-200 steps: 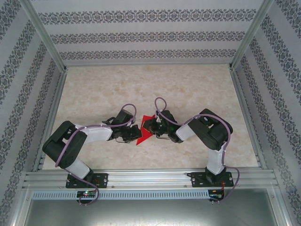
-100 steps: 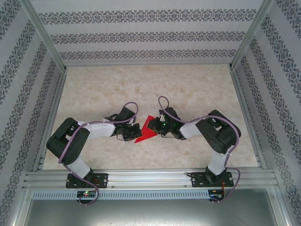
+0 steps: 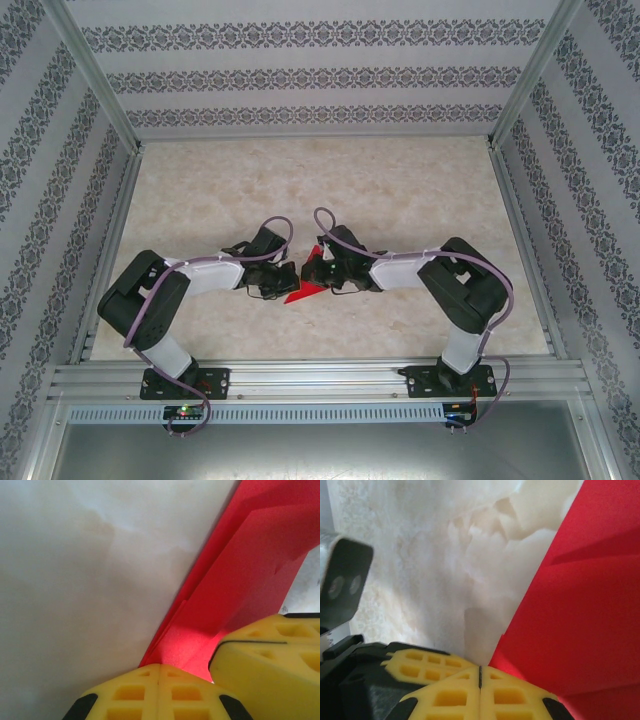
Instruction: Fold a paper plane with a square sheet of paper (pick it up from the middle)
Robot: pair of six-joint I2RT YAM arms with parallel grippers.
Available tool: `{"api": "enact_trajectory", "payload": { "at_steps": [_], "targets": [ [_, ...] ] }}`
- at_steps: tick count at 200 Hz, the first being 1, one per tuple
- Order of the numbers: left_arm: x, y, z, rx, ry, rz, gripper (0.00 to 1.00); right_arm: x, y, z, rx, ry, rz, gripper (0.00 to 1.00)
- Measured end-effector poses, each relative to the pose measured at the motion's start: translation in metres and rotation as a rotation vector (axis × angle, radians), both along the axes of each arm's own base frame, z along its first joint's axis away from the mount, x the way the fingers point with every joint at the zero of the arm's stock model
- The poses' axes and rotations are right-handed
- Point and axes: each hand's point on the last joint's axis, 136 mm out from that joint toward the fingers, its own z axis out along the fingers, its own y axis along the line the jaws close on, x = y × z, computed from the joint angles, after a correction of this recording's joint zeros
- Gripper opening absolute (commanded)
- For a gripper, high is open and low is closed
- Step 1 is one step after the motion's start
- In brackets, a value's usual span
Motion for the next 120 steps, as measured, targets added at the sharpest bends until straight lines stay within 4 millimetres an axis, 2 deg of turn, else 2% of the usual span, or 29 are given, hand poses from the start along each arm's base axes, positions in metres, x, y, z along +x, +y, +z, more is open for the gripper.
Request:
{"api": "enact_trajectory", "payload": {
  "at_steps": [19,85,120],
  "targets": [
    [0.000,0.000,0.000,0.002,-0.003,-0.004,0.05,0.001,-0.006,-0.018,-0.042,0.021,-0.021,0.04],
    [0.001,0.001,0.000,0.006,-0.011,-0.011,0.03,0.006,-0.010,-0.018,-0.031,0.016,-0.037,0.08],
    [0.002,0.000,-0.001,0.003,-0.016,-0.013,0.02,0.019,-0.022,-0.017,-0.021,0.022,-0.058,0.09]
  ]
}}
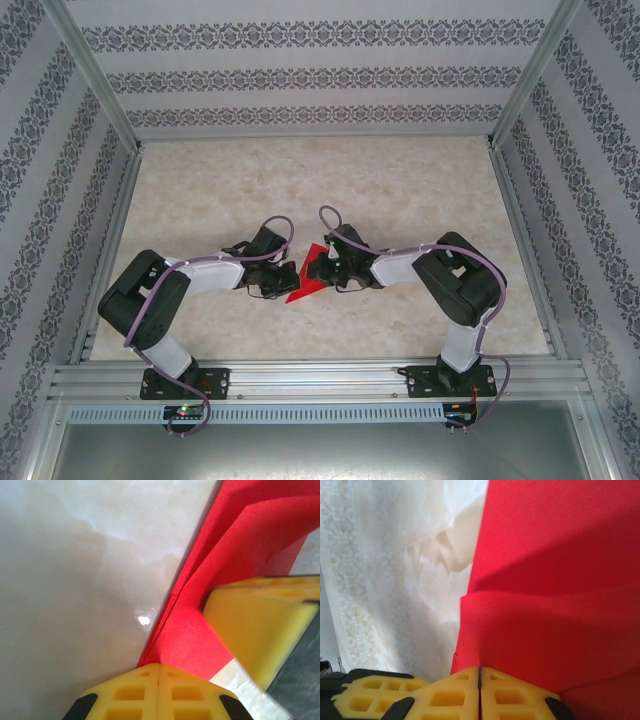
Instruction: Fold a paper plane with a square sheet of paper (pick it up from the middle)
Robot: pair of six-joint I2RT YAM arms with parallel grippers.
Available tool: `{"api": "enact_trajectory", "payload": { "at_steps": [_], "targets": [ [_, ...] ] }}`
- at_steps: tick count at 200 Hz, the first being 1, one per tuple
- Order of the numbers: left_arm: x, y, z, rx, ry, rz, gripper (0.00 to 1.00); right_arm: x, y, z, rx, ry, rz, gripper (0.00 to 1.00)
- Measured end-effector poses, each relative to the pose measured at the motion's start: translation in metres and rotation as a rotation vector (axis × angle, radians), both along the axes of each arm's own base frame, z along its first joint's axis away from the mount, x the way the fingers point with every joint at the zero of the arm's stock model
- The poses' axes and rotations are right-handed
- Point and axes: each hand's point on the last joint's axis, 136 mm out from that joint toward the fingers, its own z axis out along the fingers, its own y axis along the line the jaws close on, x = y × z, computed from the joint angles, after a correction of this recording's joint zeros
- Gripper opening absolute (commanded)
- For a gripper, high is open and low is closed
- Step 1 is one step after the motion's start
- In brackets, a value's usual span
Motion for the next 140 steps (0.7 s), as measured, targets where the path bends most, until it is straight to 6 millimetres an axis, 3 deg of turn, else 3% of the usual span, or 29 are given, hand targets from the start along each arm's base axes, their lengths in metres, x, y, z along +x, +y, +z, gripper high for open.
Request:
{"api": "enact_trajectory", "payload": {
  "at_steps": [43,140],
  "targets": [
    [0.003,-0.003,-0.001,-0.015,-0.018,-0.001,0.02,0.026,-0.028,0.001,0.041,0.001,-0.072,0.11],
    [0.005,-0.004,-0.002,-0.035,-0.044,-0.003,0.02,0.059,-0.071,0.003,0.079,0.016,-0.159,0.12]
  ]
}}
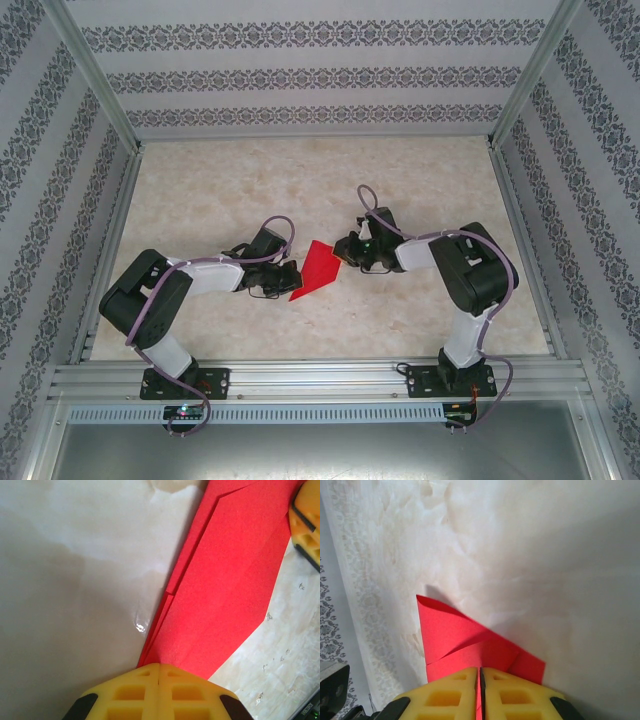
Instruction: Fold a paper plane with a square sheet of paper (pick it up from the middle)
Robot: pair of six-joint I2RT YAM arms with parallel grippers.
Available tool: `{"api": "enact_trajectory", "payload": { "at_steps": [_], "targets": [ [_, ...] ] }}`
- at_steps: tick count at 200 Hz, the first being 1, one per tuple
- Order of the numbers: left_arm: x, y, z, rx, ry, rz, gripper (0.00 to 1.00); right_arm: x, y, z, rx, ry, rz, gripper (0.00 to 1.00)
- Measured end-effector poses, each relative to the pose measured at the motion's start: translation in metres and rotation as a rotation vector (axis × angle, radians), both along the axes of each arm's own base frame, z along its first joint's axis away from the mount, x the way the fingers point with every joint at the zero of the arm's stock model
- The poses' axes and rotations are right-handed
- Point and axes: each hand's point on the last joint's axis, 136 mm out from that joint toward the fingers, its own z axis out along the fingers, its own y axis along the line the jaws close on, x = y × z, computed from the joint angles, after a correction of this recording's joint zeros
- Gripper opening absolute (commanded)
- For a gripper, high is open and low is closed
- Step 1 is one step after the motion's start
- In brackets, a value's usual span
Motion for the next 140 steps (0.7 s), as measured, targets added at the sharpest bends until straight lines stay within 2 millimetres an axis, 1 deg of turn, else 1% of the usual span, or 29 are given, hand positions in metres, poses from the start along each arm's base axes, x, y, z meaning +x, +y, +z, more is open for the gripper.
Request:
{"api": "enact_trajectory", "payload": {
  "at_steps": [39,71,84,97,111,118,128,140],
  "targets": [
    [-0.001,0.000,0.000,-0.001,-0.001,0.000,0.02,0.012,-0.018,0.001,-0.004,0.009,-0.029,0.13],
    [0.000,0.000,0.000,-0.001,-0.002,0.000,0.02,0.019,-0.033,0.001,-0.064,0.008,-0.047,0.13],
    [0.000,0.000,0.000,-0.001,-0.002,0.000,0.02,0.020,-0.040,0.006,-0.088,0.001,-0.064,0.13],
    [0.000,0.000,0.000,-0.001,-0.003,-0.001,0.02,0.020,-0.044,0.018,-0.099,-0.022,-0.079,0.13],
    [0.000,0.000,0.000,-0.001,-0.004,-0.003,0.02,0.021,-0.043,0.037,-0.096,-0.070,-0.081,0.12],
    [0.000,0.000,0.000,-0.001,-0.004,-0.003,0.02,0.019,-0.038,0.046,-0.092,-0.095,-0.072,0.11],
    [0.000,0.000,0.000,-0.001,-0.004,-0.003,0.02,0.015,-0.025,0.057,-0.080,-0.126,-0.041,0.10],
    [0.000,0.000,0.000,-0.001,-0.004,-0.003,0.02,0.006,-0.006,0.060,-0.073,-0.137,0.007,0.10]
  ]
}}
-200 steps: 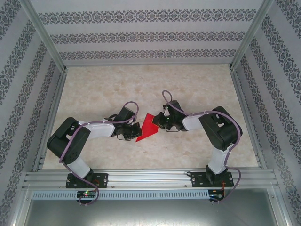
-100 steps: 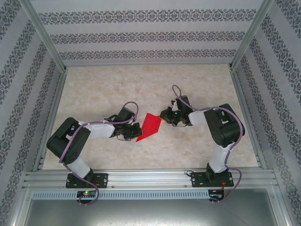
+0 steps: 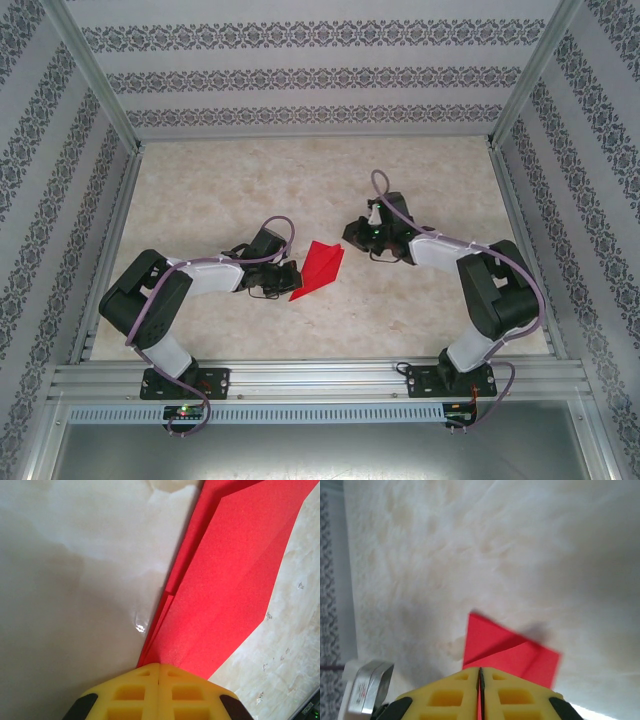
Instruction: Fold a paper plane with a square sheet of paper (pick it up from the middle)
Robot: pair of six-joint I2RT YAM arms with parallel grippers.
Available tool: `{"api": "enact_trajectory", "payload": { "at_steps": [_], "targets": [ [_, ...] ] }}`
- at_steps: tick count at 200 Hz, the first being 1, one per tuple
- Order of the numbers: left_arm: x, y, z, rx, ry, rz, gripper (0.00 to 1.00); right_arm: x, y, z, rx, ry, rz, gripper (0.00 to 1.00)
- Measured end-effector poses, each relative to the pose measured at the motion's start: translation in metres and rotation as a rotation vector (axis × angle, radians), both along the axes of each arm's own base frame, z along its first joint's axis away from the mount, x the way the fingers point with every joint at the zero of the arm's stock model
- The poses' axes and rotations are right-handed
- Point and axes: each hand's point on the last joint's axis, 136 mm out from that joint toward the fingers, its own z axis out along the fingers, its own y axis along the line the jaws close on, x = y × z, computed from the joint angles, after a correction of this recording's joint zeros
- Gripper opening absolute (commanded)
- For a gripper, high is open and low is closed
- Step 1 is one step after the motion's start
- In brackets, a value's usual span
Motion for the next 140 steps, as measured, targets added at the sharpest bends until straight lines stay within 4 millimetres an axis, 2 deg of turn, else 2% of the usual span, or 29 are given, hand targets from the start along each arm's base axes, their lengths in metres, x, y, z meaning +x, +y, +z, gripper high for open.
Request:
{"api": "enact_trajectory", "payload": {
  "at_steps": [25,41,58,78,107,140],
  "targets": [
    [0.000,0.000,0.000,0.000,0.000,0.000,0.02,-0.021,0.037,-0.020,-0.012,0.040,0.096,0.08],
    [0.000,0.000,0.000,0.000,-0.001,0.000,0.02,-0.029,0.048,-0.041,-0.030,0.079,0.122,0.07],
    [0.000,0.000,0.000,0.000,-0.001,0.000,0.02,-0.031,0.046,-0.063,-0.050,0.126,0.115,0.07],
    [0.000,0.000,0.000,0.000,-0.001,0.000,0.02,-0.022,0.045,-0.062,-0.040,0.115,0.102,0.07],
    [0.000,0.000,0.000,0.001,-0.001,0.000,0.02,-0.019,0.043,-0.062,-0.020,0.124,0.102,0.08],
    [-0.001,0.001,-0.001,0.001,-0.002,0.000,0.02,-0.003,0.026,-0.061,-0.019,0.117,0.057,0.08]
  ]
}}
